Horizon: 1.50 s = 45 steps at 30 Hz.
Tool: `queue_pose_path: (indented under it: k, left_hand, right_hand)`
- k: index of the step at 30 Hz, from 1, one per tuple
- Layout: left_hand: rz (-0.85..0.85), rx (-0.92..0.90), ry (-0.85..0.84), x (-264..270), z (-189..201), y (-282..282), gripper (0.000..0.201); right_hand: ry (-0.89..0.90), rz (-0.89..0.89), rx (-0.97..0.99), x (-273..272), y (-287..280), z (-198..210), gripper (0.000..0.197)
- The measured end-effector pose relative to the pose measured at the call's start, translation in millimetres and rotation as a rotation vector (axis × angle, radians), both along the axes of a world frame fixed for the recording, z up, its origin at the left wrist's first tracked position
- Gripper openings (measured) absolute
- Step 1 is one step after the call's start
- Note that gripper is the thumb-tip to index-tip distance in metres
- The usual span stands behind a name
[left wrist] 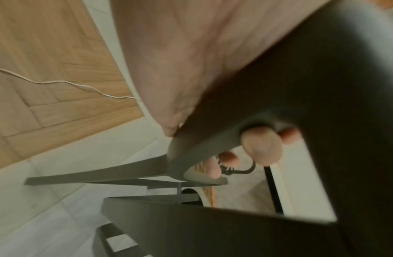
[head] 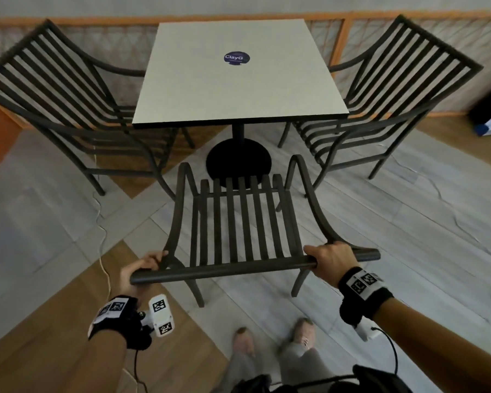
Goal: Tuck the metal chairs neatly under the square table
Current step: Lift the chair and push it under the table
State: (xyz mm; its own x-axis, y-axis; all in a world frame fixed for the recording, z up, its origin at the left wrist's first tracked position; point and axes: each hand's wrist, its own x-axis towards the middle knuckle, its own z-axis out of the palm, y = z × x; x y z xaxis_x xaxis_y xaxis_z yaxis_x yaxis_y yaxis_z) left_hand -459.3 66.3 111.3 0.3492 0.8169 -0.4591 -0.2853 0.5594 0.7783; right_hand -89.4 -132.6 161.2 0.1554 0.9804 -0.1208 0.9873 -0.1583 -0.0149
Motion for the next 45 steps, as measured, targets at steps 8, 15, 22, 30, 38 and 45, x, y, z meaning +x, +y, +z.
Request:
queue_pose_path:
  k: [8, 15, 22, 30, 38, 45]
  left_hand:
    - [-0.303, 0.350, 0.562, 2, 2, -2, 0.060]
    - [-1.050, 0.466, 1.198, 30, 32, -6, 0.090]
    - [-1.157, 0.674, 1.421, 46, 30, 18, 0.059]
    - [-1.019, 0.735, 1.529, 104, 42, 95, 0.040]
    - [-0.913, 0.684, 1.523, 144, 45, 164, 0.042]
    - [-0.837, 0.649, 1.533, 164, 48, 201, 0.035]
  right_hand:
    - [0.078, -0.057, 0.013, 7, -7, -30, 0.033]
    - [0.017, -0.159, -0.085, 11, -10, -34, 0.021]
    - [-0.012, -0.166, -0.264, 23, 17, -36, 0.017]
    - [-0.032, -0.180, -0.297, 69, 109, -18, 0.012]
    - [0.035, -0.198, -0.307, 117, 192, -12, 0.025]
    - [0.066, -0.208, -0.311, 135, 236, -17, 0.029]
